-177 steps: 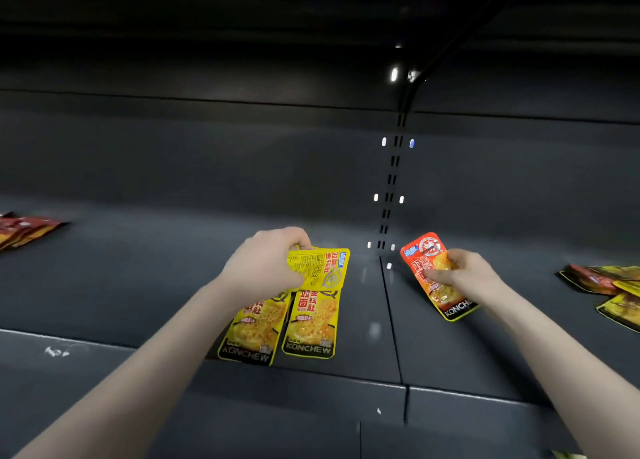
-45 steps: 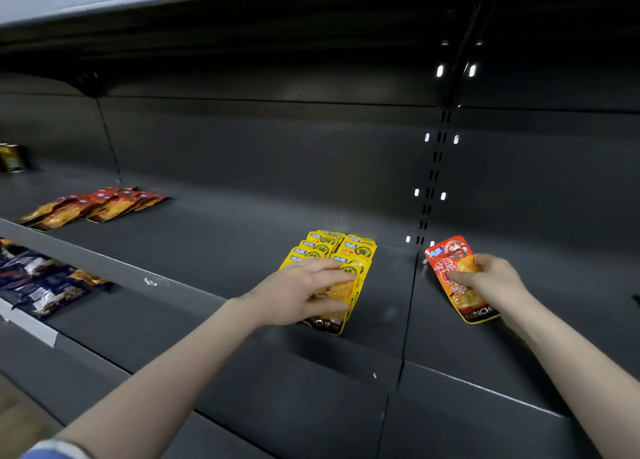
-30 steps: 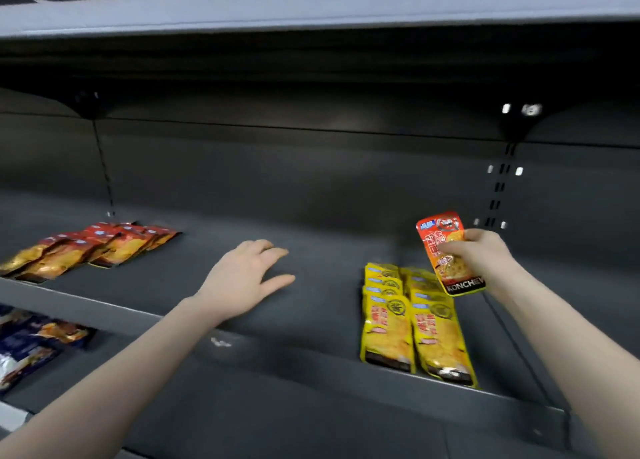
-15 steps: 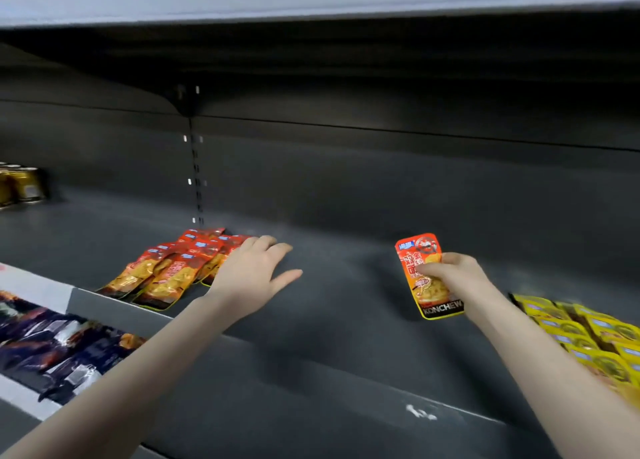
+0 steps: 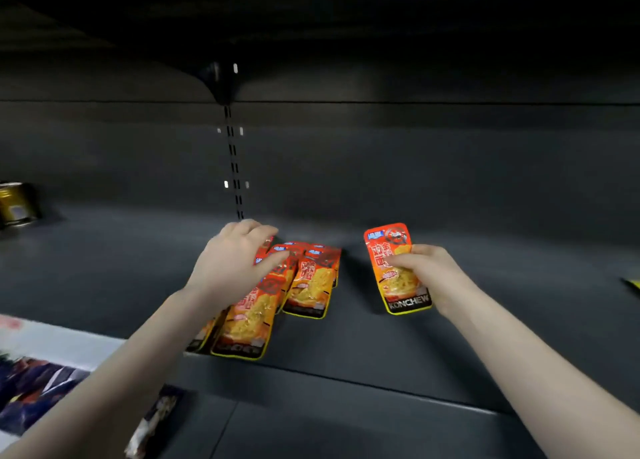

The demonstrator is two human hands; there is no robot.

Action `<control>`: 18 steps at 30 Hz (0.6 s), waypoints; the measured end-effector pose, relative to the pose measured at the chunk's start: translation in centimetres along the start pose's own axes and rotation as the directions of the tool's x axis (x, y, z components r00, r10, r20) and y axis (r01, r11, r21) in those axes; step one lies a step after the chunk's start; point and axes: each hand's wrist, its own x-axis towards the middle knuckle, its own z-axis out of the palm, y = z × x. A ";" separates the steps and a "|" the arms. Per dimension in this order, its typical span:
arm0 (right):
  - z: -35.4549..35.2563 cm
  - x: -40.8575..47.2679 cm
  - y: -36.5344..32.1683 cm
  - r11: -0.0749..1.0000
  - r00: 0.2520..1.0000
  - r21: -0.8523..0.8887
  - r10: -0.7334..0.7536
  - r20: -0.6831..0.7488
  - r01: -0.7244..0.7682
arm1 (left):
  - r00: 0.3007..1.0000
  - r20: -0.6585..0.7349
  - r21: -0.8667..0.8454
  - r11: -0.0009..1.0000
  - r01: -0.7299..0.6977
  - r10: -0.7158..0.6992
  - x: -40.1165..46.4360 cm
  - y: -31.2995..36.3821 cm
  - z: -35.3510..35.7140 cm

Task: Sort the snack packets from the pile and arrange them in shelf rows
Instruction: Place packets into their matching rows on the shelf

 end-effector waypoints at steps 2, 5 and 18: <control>2.6 -1.1 0.4 0.998 0.998 0.061 0.026 -0.051 -0.023 | 0.999 0.005 -0.038 0.999 -0.036 0.036 0.4 -2.3 -0.1; 6.1 -3.0 0.8 0.996 0.995 0.080 0.038 -0.089 -0.031 | 0.992 -0.015 -0.093 0.988 -0.125 0.124 0.3 -4.9 -0.3; 12.1 -3.7 1.8 0.984 0.963 -0.165 0.017 -0.270 -0.064 | 0.975 -0.018 -0.299 0.929 -0.217 0.222 -0.7 -7.6 0.9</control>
